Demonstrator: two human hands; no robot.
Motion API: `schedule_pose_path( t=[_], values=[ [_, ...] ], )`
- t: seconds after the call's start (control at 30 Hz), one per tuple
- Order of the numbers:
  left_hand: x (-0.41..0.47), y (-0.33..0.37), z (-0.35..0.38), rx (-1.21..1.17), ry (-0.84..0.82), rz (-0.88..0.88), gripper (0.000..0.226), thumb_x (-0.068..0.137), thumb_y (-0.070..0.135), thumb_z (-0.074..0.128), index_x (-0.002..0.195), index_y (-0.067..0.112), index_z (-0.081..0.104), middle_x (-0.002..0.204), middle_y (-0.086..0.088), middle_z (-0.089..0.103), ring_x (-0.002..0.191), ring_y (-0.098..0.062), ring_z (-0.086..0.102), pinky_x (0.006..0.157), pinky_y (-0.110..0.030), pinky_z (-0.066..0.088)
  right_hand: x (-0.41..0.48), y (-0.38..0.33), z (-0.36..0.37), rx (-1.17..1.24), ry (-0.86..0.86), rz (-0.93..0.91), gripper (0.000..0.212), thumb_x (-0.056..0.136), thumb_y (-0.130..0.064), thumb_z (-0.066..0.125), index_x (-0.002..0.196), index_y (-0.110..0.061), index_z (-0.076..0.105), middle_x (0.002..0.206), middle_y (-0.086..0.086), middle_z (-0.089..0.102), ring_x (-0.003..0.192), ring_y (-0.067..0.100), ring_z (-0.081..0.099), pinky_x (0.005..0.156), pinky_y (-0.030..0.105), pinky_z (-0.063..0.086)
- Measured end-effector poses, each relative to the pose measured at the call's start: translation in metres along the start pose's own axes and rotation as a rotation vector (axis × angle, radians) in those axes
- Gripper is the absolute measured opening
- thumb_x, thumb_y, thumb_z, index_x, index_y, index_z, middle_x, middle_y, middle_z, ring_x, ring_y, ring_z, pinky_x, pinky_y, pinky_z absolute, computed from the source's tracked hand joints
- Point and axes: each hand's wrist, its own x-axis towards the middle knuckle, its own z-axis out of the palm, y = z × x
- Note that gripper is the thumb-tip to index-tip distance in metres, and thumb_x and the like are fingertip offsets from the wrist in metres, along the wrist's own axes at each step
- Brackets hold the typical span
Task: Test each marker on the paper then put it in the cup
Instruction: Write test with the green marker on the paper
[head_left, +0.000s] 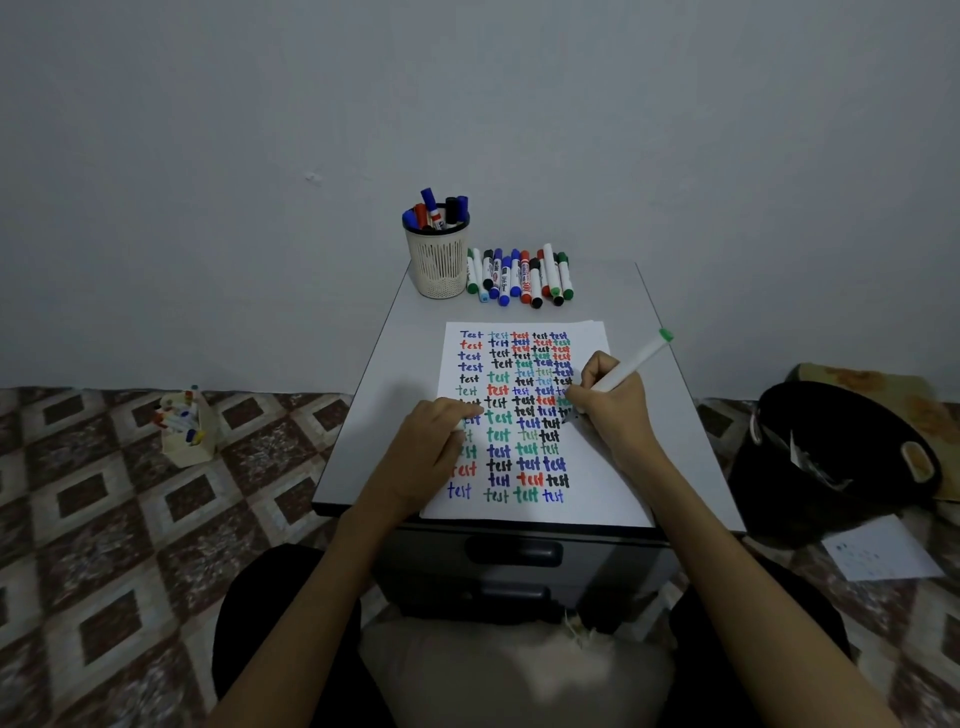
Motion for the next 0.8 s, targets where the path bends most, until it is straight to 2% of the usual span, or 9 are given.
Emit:
schedule_pose_path(
  t=[0.2, 0.33, 0.5, 0.67, 0.8],
  values=[
    [0.0002, -0.0004, 0.0011, 0.003, 0.0, -0.011, 0.033, 0.093, 0.017, 0.038, 0.12, 0.011, 0.057, 0.12, -0.004, 0.057, 0.104, -0.009, 0.044, 0.09, -0.023, 0.036, -0.0003, -0.0014, 0.0008, 0.004, -0.011, -0.03, 0.037, 0.077, 0.019, 0.056, 0.065, -0.01, 0.037, 0.058, 0.005, 0.037, 0.045, -0.001, 0.041, 0.048, 0.016, 0.046],
    [-0.0006, -0.0004, 0.0008, 0.0, 0.002, -0.004, 0.032, 0.092, 0.016, 0.039, 0.118, 0.011, 0.057, 0.12, -0.004, 0.057, 0.104, -0.009, 0.044, 0.088, -0.023, 0.036, 0.001, 0.0015, -0.0024, 0.034, 0.006, -0.012, 0.033, 0.078, 0.017, 0.055, 0.066, -0.009, 0.039, 0.058, 0.006, 0.038, 0.046, 0.006, 0.041, 0.046, 0.018, 0.044],
    [-0.0006, -0.0008, 0.0014, 0.003, 0.0, -0.008, 0.032, 0.093, 0.018, 0.039, 0.117, 0.012, 0.057, 0.119, -0.004, 0.057, 0.104, -0.009, 0.044, 0.088, -0.023, 0.038, -0.0006, 0.0016, -0.0006, -0.021, -0.015, -0.039, 0.031, 0.078, 0.015, 0.057, 0.068, -0.008, 0.04, 0.059, 0.007, 0.039, 0.047, 0.006, 0.041, 0.046, 0.015, 0.041],
    [-0.0008, -0.0011, 0.0004, 0.006, 0.004, 0.004, 0.03, 0.093, 0.016, 0.039, 0.117, 0.012, 0.058, 0.118, -0.004, 0.057, 0.101, -0.008, 0.043, 0.086, -0.021, 0.036, 0.0001, 0.0004, -0.0017, 0.001, -0.038, -0.02, 0.035, 0.076, 0.017, 0.059, 0.064, -0.009, 0.039, 0.057, 0.005, 0.039, 0.047, 0.005, 0.044, 0.05, 0.025, 0.052],
    [0.0, -0.0011, 0.0006, -0.002, 0.004, 0.004, 0.03, 0.093, 0.015, 0.04, 0.117, 0.013, 0.058, 0.118, -0.003, 0.057, 0.103, -0.009, 0.043, 0.087, -0.025, 0.039, -0.0003, 0.0011, -0.0034, 0.032, 0.026, -0.004, 0.034, 0.077, 0.017, 0.057, 0.065, -0.009, 0.039, 0.058, 0.008, 0.039, 0.049, 0.009, 0.043, 0.046, 0.018, 0.046]
  ],
)
